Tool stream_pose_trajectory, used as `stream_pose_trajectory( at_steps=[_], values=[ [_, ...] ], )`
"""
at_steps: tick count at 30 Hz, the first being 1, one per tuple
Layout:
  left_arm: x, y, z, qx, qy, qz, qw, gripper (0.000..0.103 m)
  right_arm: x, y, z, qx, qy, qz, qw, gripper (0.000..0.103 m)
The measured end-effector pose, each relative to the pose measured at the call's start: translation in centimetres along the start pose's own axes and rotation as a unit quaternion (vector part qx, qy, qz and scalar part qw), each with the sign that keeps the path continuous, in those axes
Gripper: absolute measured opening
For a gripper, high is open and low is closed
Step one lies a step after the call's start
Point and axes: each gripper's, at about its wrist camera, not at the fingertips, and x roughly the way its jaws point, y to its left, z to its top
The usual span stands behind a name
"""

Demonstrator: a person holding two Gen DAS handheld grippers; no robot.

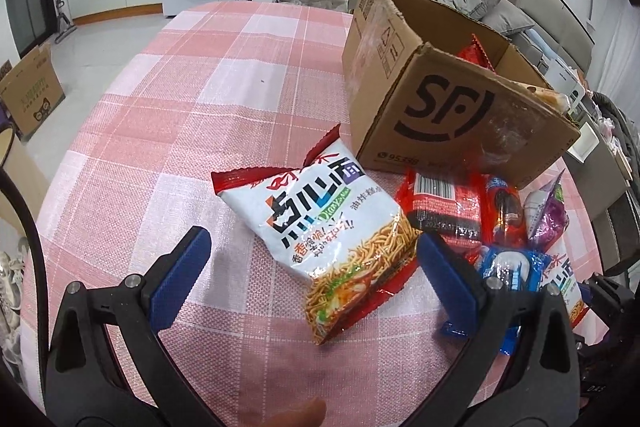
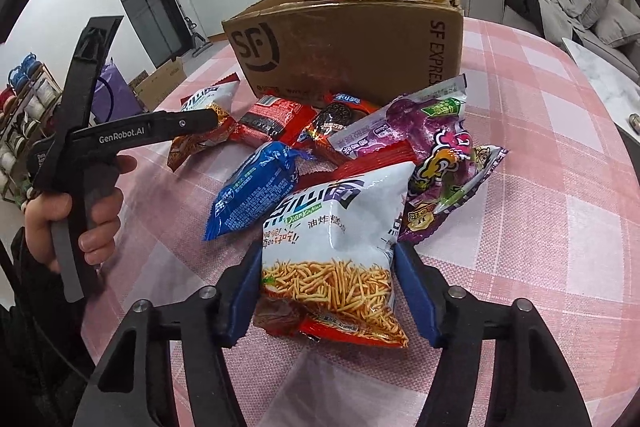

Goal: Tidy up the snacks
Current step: 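Grasp a white noodle-snack bag with the right gripper while the left gripper grasps another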

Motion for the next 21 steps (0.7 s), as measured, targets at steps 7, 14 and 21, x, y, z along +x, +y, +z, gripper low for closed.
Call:
stream_pose_trajectory(
  at_steps=[7, 14, 21],
  values=[
    [0.8, 0.1, 0.1, -0.003, 0.006, -0.005, 1.0000, 0.101, -0.7, 0.0, 0.2, -0.008, -0.010, -0.004, 1.000, 0.058],
    [0.8, -0.1, 0.0, -0.001, 0.005, -0.052, 0.9986, 0.071, -2.0, -0.7, 0.6, -0.003, -0.024, -0.010, 1.000, 0.058],
    [0.5, -0.3, -0.2, 0.008, -0.005, -0.059, 0.9982, 0.054, -3.0, -1.3, 0.5, 0.005, -0.037, -0.003, 0.999, 0.054]
  ],
)
